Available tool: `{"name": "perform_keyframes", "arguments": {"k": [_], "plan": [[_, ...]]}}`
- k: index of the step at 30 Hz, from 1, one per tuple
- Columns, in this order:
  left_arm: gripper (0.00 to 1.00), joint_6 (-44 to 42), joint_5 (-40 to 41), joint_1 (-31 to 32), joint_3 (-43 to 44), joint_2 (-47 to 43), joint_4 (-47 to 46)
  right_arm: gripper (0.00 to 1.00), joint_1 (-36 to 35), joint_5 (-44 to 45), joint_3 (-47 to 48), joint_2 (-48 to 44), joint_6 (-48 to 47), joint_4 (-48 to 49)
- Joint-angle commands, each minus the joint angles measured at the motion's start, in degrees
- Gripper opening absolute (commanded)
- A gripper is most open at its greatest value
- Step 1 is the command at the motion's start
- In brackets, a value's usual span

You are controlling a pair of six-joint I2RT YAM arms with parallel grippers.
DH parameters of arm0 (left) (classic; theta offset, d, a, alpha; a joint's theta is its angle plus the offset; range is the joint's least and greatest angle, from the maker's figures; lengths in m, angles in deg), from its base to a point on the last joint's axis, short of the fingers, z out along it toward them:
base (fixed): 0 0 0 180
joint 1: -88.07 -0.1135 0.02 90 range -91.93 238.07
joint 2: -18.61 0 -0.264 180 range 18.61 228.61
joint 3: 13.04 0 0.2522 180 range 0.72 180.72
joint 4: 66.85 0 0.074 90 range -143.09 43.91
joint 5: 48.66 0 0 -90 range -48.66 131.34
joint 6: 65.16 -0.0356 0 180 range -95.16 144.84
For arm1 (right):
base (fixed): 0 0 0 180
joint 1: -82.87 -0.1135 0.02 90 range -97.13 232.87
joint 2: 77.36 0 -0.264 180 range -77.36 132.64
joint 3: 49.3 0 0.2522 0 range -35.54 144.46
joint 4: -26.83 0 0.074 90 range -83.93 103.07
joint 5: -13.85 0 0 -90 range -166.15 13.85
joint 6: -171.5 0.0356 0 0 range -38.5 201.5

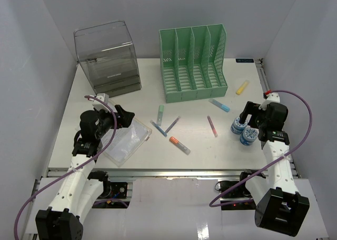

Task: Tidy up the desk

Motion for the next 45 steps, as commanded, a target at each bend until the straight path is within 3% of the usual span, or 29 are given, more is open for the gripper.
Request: {"name": "perform_keyframes", "arguments": {"k": [1, 9, 13, 16, 20, 25, 30, 34, 40, 45], "plan": [[0.98, -0.8, -0.5, 0.4, 1.1, -0.7, -0.1, 0.90, 0.4, -1.7, 2.3, -0.7, -0.1, 2.0], [0.98, -0.4, -0.2, 0.6, 1.1, -0.2, 0.1, 0.90, 0.5, -10.9, -0.2, -3.0, -7.1, 3.1], [0.98, 1.1, 2.1, 0.7, 1.5, 1.3, 1.2, 0.90, 0.4, -28.0, -4.6, -5.4, -17.4, 5.0], [0.98, 2.4, 4.3, 0.7, 2.2, 3.1, 2.7, 0.90, -0.7, -45.6, -3.1, -4.1, -30.4, -1.9], [0.98, 7.9, 1.4, 0.1, 4.4, 6.8, 4.7, 0.90, -3.2, -49.5, 4.8, 3.1, -35.1, -11.5], [0.90, 22.0, -9.6, -6.5, 6.5, 9.9, 0.2, 0.91, -2.4, -58.1, 6.8, 10.4, -33.8, -11.9], [0.86, 33.1, -14.1, -14.4, 12.5, 15.5, -3.7, 0.97, 0.2, -61.3, 5.0, 10.5, -35.1, -12.1], [0.82, 39.0, -12.0, -15.6, 15.6, 20.9, -10.4, 0.99, 0.4, -62.0, 3.8, 6.3, -36.6, -11.9], [0.69, 46.1, -8.3, -15.6, 16.5, 29.6, -24.3, 0.90, 1.0, -62.9, 2.5, 3.1, -38.4, -11.8], [0.65, 49.6, -2.7, -15.5, 13.6, 31.8, -31.9, 0.84, 1.1, -64.1, 2.2, 3.0, -39.5, -11.9]]}}
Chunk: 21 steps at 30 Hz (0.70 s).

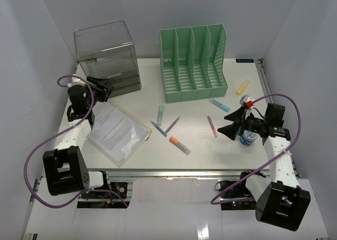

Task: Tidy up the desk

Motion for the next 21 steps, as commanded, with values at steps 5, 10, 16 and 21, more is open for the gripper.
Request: {"name": "perform_keyframes", "arguments": {"k": [5, 10, 16, 21], "plan": [[0.62, 5.9, 10.3, -0.1, -5.3, 1.9, -18.3, 0.82, 0.5, -3.4, -0.6, -0.2, -2.6, -0.4], [0.59, 6.6, 11.5, -0.1, -4.5, 7.8, -21.8, 0.82, 0.5, -3.3, -0.7, 0.5, -2.8, -0.4], [0.54, 7.8, 11.5, -0.1, -0.6, 14.2, -24.1, 0.81, 0.6, -3.0, -0.6, 1.1, -3.0, -0.4], [0.51, 7.9, 11.6, -0.1, 2.3, 18.8, -25.2, 0.81, 0.8, -2.8, -0.6, 1.3, -3.1, -0.4]]}}
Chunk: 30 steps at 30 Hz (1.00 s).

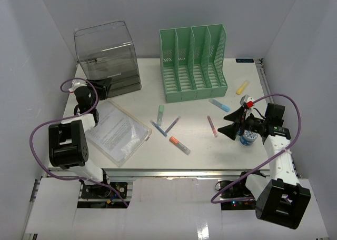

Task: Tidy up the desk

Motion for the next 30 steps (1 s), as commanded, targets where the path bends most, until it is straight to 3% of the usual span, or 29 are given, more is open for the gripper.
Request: {"name": "perform_keyframes", "arguments": {"k": [1, 8, 22, 30], "plan": [[0.51, 0.4, 1.0, -0.1, 4.0, 2.4, -3.9, 0.81, 0.5, -1.2, -0.6, 0.2, -1.0, 0.1], [0.42, 1.8, 0.9, -0.1, 7.3, 7.6, -5.7, 0.81, 0.7, -1.2, -0.6, 0.5, -1.1, 0.1], [0.37, 2.0, 1.1, 0.0, 11.9, 12.9, -6.6, 0.81, 1.1, -1.6, -0.7, 1.3, -1.2, 0.1], [0.21, 2.8, 0.9, -0.1, 10.7, 13.8, -9.6, 0.81, 1.3, -1.8, -0.7, 1.5, -1.3, 0.1]]}}
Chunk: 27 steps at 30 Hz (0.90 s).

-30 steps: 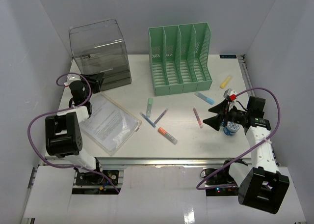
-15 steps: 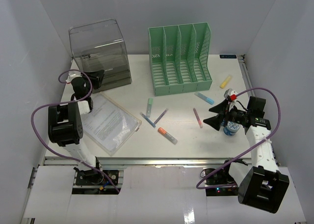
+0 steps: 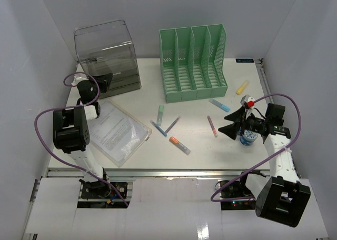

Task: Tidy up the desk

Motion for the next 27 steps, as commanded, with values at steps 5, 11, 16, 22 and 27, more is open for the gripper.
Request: {"name": "perform_keyframes", "arguments": {"k": [5, 11, 16, 22, 27], "plan": [[0.02, 1.4, -0.6, -0.2, -1.4, -0.3, -6.8, 0.81, 0.6, -1.8, -0.9, 0.4, -0.7, 0.1], [0.00, 1.2, -2.8, -0.2, -6.6, -6.6, -9.7, 0.80, 0.5, -4.1, -2.9, -1.2, -1.7, 1.7], [0.00, -0.2, -4.3, -0.2, -10.9, -12.1, -9.5, 0.79, -5.8, -2.9, -2.6, 0.1, 6.1, 8.6], [0.00, -0.2, -4.9, -0.2, -14.0, -17.6, -9.4, 0.84, -25.6, 13.1, 9.5, 9.0, 18.7, 17.6], [0.00, -0.3, -5.2, -0.2, -14.5, -20.2, -8.5, 0.84, -39.1, 25.2, 32.1, 27.1, 27.2, 12.6]]}}
